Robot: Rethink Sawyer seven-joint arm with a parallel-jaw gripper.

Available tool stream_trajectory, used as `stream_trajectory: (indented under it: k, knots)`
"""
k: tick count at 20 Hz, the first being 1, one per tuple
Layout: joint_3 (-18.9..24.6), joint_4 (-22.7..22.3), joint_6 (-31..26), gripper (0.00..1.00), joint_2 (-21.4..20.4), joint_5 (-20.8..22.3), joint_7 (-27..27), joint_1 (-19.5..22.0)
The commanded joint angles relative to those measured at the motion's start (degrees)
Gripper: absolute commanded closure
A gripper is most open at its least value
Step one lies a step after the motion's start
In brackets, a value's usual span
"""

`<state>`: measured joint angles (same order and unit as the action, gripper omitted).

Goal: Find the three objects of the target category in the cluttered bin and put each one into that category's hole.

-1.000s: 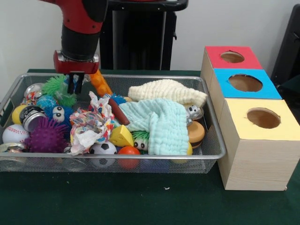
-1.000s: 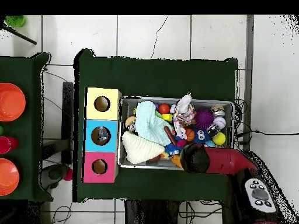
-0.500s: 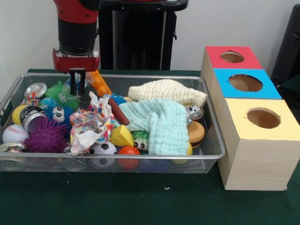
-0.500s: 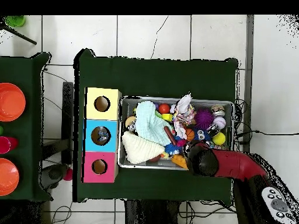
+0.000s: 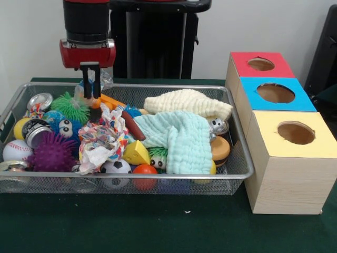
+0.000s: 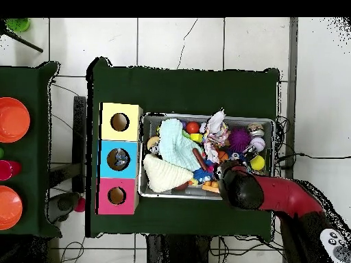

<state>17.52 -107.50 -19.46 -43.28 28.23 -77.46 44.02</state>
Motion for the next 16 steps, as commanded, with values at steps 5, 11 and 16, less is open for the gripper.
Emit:
stream_trajectory:
  k: [5,11,16]
  knots:
    - [10.21,-1.94,-16.76,1.0,-4.61,-7.94,3.5,1.32]
    - [13.77,-2.27,-23.73,1.0,-6.15,-13.78,3.75,3.13]
    - [15.84,-3.19,-27.0,1.0,-6.7,-18.3,1.98,4.05]
